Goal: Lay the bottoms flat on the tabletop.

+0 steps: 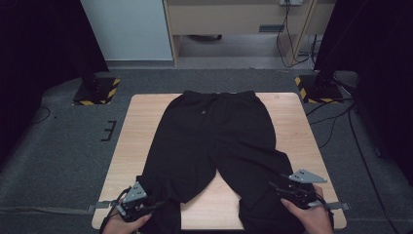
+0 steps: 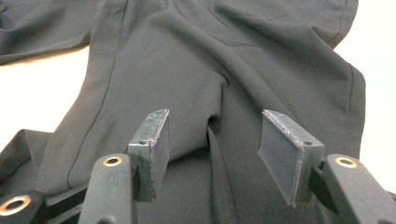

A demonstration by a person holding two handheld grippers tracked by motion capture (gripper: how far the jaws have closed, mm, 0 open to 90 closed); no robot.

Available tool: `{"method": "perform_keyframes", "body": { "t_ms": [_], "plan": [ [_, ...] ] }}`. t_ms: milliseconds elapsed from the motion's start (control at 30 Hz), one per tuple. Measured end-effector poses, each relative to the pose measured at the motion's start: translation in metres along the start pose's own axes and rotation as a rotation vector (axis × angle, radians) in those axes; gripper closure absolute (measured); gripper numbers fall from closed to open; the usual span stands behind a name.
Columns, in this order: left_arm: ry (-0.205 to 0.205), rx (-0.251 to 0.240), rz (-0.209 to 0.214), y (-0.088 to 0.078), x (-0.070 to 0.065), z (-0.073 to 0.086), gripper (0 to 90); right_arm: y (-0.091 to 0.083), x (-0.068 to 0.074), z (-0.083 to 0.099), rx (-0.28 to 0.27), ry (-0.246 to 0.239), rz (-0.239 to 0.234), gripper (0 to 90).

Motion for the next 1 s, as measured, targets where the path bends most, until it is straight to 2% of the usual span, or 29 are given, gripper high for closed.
{"method": "perform_keyframes", "body": {
  "t_ms": [67, 100, 167, 233, 300, 367, 400, 467, 500, 567, 600, 633, 667, 733, 800, 833, 1000],
  "plan": [
    [-0.001, 0.016, 0.009, -0.004, -0.001, 0.003, 62.4, 0.001, 0.0, 0.0, 0.007, 0.007, 0.0, 42.9],
    [0.009, 0.038, 0.016, -0.012, -0.003, 0.01, 62.2, 0.002, 0.0, 0.0, 0.007, 0.004, 0.001, 42.8],
    [0.023, 0.051, 0.009, -0.02, -0.004, 0.017, 62.2, 0.003, 0.001, -0.001, 0.007, -0.001, -0.001, 42.6],
    [0.006, 0.064, 0.012, -0.028, -0.001, 0.022, 62.2, 0.003, 0.003, -0.002, 0.007, 0.002, -0.004, 42.4],
    [0.009, 0.084, -0.002, -0.036, 0.001, 0.026, 62.2, 0.003, 0.003, -0.002, 0.007, -0.003, -0.003, 42.0],
    [-0.005, 0.101, -0.015, -0.046, 0.002, 0.029, 56.7, 0.003, 0.003, -0.002, 0.01, 0.002, -0.005, 41.8],
    [-0.01, 0.083, -0.032, -0.051, 0.003, 0.029, 52.1, 0.003, 0.002, -0.002, 0.007, 0.005, -0.002, 41.8],
    [-0.025, 0.025, -0.013, -0.065, 0.003, 0.025, 50.4, 0.002, 0.001, -0.002, 0.005, 0.006, 0.0, 41.6],
    [-0.025, -0.006, -0.018, -0.072, 0.002, 0.021, 50.2, 0.002, 0.001, -0.001, 0.006, 0.008, 0.0, 41.6],
    [-0.016, -0.035, -0.04, -0.082, 0.002, 0.014, 48.6, 0.002, 0.001, -0.001, 0.01, 0.011, -0.001, 41.6],
    [-0.009, -0.052, -0.067, -0.086, 0.004, 0.011, 48.0, 0.002, 0.001, -0.001, 0.012, 0.006, -0.001, 41.6],
    [-0.009, -0.052, -0.067, -0.086, 0.004, 0.011, 47.7, 0.002, 0.001, 0.0, 0.015, 0.012, -0.002, 41.6],
    [-0.008, -0.076, -0.105, -0.088, 0.01, 0.004, 47.8, 0.003, 0.002, 0.0, 0.015, 0.011, 0.0, 41.6],
    [-0.015, -0.087, -0.117, -0.087, 0.014, -0.001, 48.3, 0.004, 0.002, 0.0, 0.017, 0.003, -0.002, 41.6],
    [-0.027, -0.117, -0.163, -0.077, 0.027, -0.014, 50.7, 0.004, 0.002, -0.001, 0.017, 0.004, -0.003, 41.6],
    [-0.028, -0.114, -0.185, -0.072, 0.031, -0.018, 50.9, 0.003, 0.002, -0.001, 0.016, 0.003, -0.002, 41.7],
    [-0.056, -0.035, -0.196, -0.037, 0.049, -0.029, 52.7, 0.004, 0.002, 0.0, 0.022, 0.008, -0.005, 41.7]
  ]
}}
Point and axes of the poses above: each handheld gripper's, and its own axes: y roughly forward along the jaws, z roughly out of its underside, x roughly to its left, the point moved 2 cm from there along y, roughly forward along the jaws, and after that the axes turned 15 degrees about -y, right-handed, at the moved point
